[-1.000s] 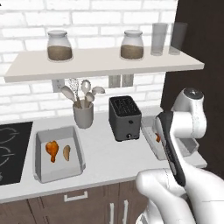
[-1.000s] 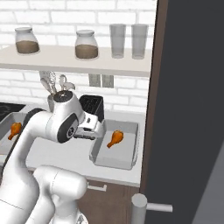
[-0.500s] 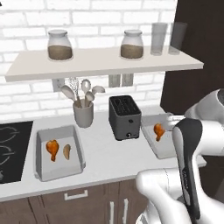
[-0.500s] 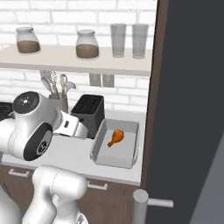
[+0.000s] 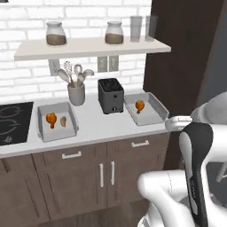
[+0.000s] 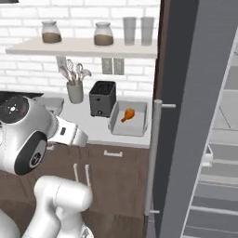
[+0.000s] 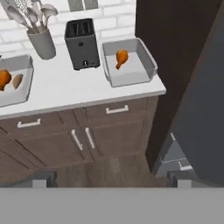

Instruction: Place one sweet potato and one chicken drumstick in each tupperware on the nearby counter, to pack two identical lunches.

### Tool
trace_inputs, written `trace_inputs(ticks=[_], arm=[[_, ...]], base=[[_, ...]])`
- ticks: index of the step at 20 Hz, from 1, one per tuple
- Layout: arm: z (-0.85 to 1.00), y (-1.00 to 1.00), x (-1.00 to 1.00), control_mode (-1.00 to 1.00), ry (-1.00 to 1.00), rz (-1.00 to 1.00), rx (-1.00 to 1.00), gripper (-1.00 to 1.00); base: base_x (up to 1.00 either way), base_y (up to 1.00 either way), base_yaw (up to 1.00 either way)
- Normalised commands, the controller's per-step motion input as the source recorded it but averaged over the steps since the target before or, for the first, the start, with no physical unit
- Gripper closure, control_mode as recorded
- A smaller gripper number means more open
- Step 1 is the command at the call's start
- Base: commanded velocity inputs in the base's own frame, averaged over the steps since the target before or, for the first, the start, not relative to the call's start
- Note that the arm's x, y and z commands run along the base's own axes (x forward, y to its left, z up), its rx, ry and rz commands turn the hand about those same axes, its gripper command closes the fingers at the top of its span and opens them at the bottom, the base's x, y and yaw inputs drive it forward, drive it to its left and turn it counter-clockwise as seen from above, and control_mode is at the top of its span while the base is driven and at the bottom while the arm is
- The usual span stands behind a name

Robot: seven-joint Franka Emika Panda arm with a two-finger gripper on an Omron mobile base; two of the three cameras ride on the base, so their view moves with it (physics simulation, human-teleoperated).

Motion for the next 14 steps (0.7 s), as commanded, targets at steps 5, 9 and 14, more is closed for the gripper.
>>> trace_inputs(ticks=[5,9,14], arm=[[0.0,0.0,0.0,1.0,0.0,0.0,0.0,-1.0],[0.0,0.0,0.0,1.0,0.0,0.0,0.0,-1.0],[0.0,0.0,0.0,1.0,0.0,0.0,0.0,-1.0]], base=[[-0.95,-0.23,-0.54],[-0.73,-0.15,-0.71],[-0.39,-0.23,-0.76]])
